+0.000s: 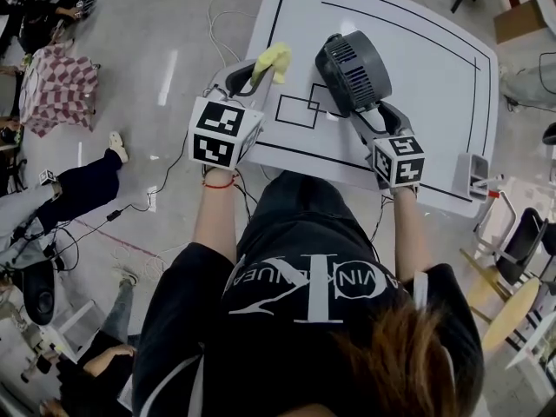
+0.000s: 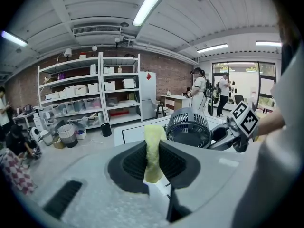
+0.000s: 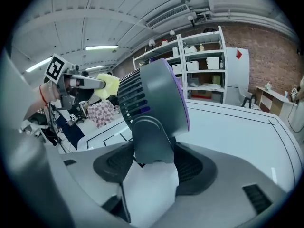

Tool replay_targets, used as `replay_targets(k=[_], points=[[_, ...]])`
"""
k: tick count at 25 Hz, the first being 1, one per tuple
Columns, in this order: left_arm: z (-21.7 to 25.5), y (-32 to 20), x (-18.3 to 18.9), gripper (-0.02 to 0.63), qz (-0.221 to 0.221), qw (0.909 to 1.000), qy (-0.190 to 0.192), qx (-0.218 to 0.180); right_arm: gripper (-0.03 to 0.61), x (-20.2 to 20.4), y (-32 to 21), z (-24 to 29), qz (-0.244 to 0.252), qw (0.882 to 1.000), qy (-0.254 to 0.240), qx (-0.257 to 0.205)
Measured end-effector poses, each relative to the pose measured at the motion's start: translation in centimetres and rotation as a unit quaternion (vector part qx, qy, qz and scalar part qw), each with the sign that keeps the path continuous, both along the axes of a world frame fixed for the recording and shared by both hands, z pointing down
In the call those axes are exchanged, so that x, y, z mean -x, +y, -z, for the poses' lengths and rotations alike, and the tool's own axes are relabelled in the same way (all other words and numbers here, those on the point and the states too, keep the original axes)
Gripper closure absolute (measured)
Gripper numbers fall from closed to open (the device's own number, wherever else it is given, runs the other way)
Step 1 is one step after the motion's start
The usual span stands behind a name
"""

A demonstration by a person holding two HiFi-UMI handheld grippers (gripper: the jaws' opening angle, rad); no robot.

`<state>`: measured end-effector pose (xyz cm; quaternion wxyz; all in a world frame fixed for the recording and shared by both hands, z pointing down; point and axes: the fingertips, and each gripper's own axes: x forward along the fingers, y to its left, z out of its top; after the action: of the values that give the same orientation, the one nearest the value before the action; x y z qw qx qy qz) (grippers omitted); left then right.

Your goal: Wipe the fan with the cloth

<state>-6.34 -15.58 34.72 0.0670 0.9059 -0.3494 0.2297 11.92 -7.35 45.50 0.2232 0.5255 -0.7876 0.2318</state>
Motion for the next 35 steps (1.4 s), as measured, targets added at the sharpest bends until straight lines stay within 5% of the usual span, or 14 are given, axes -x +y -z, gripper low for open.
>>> replay_targets(k=[3,5,12,22,27,35], points=[[-0.1,-0.1,0.2,0.560,0.003,1.0000,0.003,0.000,0.355,1.0,1.2,-0.2,0.067,0.998,0.007,0.011],[-0.1,-0.1,0.3,0.560,0.006,1.0000,0.003,0.000,0.472,1.6,1.6,-0.3,0.101,0.994,0.028,0.006],[-0.3,0.1,1.0,0.560,0.015,0.9999,-0.001,0.001,0.499,4.5,1.9,-0.5,0.136,0.990,0.025,-0.014],[-1.5,0.7,4.2,0.560,0.053,0.9985,-0.002,0.014,0.528,9.2,1.6,-0.4,0.061,0.996,-0.045,-0.038],[-1.9,1.4,5.4,0.560,0.063,0.9978,0.000,0.021,0.540,11.3,1.2,0.2,0.036,0.997,-0.035,-0.058],[-2.2,1.8,6.6,0.560,0.072,0.9970,0.003,0.025,0.532,11.1,1.6,-0.5,0.002,0.997,-0.069,-0.045]])
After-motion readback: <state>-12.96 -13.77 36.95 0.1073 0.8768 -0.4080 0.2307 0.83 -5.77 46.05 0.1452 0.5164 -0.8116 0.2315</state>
